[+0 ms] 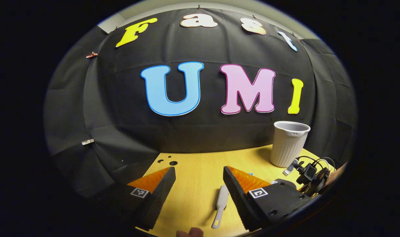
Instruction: Pick up the small broom and dustpan from the desktop, sweep the trash into the dustpan with the broom, and then empty the trash into the garbage bin.
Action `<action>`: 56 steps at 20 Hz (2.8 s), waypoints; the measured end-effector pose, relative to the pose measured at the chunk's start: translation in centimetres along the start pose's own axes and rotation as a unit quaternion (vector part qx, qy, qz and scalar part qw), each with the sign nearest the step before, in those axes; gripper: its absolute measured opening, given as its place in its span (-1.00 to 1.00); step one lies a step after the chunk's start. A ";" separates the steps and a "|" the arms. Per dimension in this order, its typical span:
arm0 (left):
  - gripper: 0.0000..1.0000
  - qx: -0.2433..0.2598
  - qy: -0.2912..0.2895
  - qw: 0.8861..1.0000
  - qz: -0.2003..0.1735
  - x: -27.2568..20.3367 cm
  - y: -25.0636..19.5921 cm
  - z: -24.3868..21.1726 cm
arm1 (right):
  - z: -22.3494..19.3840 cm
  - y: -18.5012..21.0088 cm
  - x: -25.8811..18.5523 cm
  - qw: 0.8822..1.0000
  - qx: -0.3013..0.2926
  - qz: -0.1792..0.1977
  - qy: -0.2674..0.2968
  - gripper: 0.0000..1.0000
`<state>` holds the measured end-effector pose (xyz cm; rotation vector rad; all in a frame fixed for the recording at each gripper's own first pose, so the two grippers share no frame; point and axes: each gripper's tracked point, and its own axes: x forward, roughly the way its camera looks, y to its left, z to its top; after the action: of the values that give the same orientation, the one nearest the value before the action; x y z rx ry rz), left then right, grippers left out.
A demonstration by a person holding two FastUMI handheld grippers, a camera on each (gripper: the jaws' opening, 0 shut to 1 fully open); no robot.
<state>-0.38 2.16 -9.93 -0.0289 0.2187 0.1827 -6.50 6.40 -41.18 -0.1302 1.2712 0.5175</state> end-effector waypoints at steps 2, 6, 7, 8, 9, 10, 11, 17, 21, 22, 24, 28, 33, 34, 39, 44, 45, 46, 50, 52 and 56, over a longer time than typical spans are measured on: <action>0.88 0.000 0.002 1.000 0.000 0.6 0.0 0.1 | 0.6 0.0 0.2 1.000 0.013 -0.002 -0.013 0.14; 0.89 0.006 0.018 1.000 -0.007 2.0 0.2 -0.9 | 0.8 0.0 0.3 1.000 0.014 -0.005 -0.015 -0.28; 0.89 0.007 0.025 1.000 -0.015 2.4 -0.1 -1.4 | 0.8 -0.2 0.2 1.000 0.014 -0.007 -0.018 -0.28; 0.89 0.008 0.033 0.999 -0.025 2.7 -0.4 -2.0 | 0.7 -0.3 0.1 1.000 0.014 -0.011 -0.019 -0.28; 0.89 0.006 0.040 0.999 -0.035 2.9 -0.7 -2.4 | 0.6 -0.4 -0.1 1.000 0.014 -0.012 -0.020 -0.29; 0.89 0.004 0.051 0.998 -0.045 3.4 -1.2 -3.2 | 0.5 -0.3 -0.6 1.000 0.017 -0.008 -0.020 -0.29; 0.89 0.001 0.067 0.996 -0.057 3.8 -1.6 -4.1 | 0.4 -0.2 -1.1 1.000 0.021 -0.002 -0.020 -0.28; 0.89 0.017 0.165 0.982 -0.090 5.3 -3.5 -11.0 | 0.0 -1.1 -4.5 1.000 0.015 0.001 -0.026 -0.29; 0.89 0.017 0.247 0.960 -0.131 5.3 -5.7 -16.3 | -0.2 -1.3 -6.3 0.999 0.006 0.003 -0.037 -0.29; 0.89 0.015 0.268 0.953 -0.138 5.2 -6.0 -17.5 | -0.2 -1.4 -6.5 0.999 0.007 0.003 -0.040 -0.29; 0.89 0.009 0.309 0.940 -0.145 5.4 -6.7 -19.8 | -0.5 -1.6 -6.9 0.999 0.008 0.000 -0.043 -0.29; 0.90 0.022 0.369 0.919 -0.138 6.4 -7.0 -23.5 | -1.4 -1.8 -7.4 0.999 -0.001 -0.005 -0.040 -0.29; 0.90 0.035 0.416 0.900 -0.130 7.4 -6.9 -27.1 | -2.0 -1.4 -7.5 0.999 -0.008 -0.010 -0.037 -0.29; 0.88 0.040 0.423 0.896 -0.128 7.5 -6.8 -27.5 | -2.0 -1.3 -7.5 0.999 -0.008 -0.010 -0.037 -0.29; 0.82 0.058 0.444 0.886 -0.123 7.9 -6.8 -29.3 | -2.1 -1.1 -7.7 0.999 -0.010 -0.007 -0.032 -0.29; 0.70 0.060 0.443 0.887 -0.116 8.2 -7.0 -30.0 | -2.6 -1.2 -7.6 0.999 -0.032 -0.002 -0.012 -0.29; 0.70 0.062 0.440 0.888 -0.119 8.5 -7.1 -30.1 | -2.6 -1.2 -7.5 0.999 -0.037 -0.002 -0.009 -0.28; 0.66 0.064 0.443 0.886 -0.119 8.5 -7.1 -30.0 | -2.6 -1.2 -7.4 0.999 -0.043 -0.002 -0.007 -0.29; 0.27 0.061 0.445 0.886 -0.113 9.0 -7.0 -30.0 | -2.2 -1.1 -7.0 0.999 -0.050 0.000 -0.002 -0.29; -0.15 0.070 0.445 0.885 -0.117 9.0 -7.0 -29.6 | -2.0 -1.0 -7.0 0.999 -0.051 0.001 0.000 -0.29; -0.39 0.107 0.422 0.891 -0.128 10.8 -6.4 -28.6 | -2.1 -1.9 -6.6 0.998 -0.054 -0.005 0.033 -0.29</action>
<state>5.07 -3.64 -40.15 0.0867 1.1010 -0.1339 -8.88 1.98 -36.00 -0.2466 1.3054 0.5771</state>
